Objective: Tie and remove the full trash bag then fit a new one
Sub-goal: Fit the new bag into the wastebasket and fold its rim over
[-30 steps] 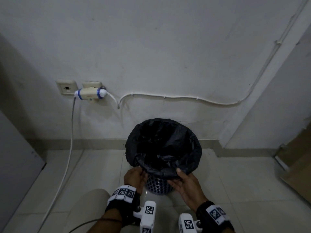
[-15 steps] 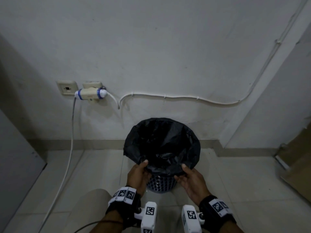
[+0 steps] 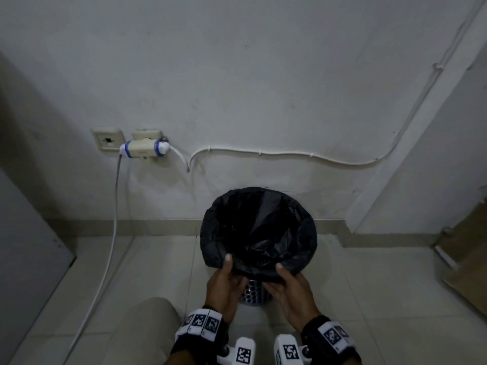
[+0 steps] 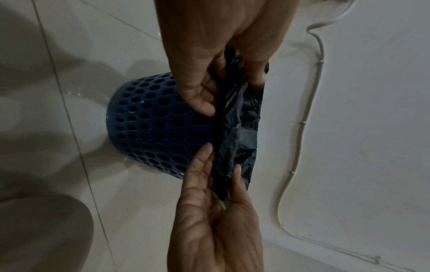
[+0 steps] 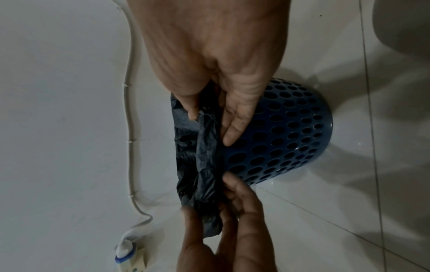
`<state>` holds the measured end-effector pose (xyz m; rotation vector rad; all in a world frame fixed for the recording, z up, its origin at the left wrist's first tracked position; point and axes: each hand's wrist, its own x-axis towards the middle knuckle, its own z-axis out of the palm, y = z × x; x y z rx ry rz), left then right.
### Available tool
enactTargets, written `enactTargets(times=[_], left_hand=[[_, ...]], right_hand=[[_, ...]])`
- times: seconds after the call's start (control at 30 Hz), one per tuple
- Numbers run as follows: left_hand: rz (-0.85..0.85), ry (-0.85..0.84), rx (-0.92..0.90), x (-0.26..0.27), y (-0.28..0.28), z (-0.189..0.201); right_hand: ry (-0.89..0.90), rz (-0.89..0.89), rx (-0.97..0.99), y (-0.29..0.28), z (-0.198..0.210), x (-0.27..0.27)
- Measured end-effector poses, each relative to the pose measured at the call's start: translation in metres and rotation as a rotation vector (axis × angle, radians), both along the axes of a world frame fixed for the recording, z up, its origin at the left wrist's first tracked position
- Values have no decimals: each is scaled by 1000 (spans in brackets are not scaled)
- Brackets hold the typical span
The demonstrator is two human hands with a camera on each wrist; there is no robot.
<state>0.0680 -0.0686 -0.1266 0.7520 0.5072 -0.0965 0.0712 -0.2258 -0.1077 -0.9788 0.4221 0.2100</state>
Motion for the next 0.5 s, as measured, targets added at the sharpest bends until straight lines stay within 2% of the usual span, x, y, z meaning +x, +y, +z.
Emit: enactTargets(times=[0.1,0.23,0.4,0.5], left_hand=[[109,66,24,6,8,-9],[161,168,-25,12,10,-15],[115,249,-59,13,14,-11],[83,217,-51,12,19,-6]], right_hand=[[3,6,-12,-3,-2,2],[1,28,-22,-6,-3,3],[-9,55,-41,-9,-3,4],[-13,58,-47,-10,-4,4]])
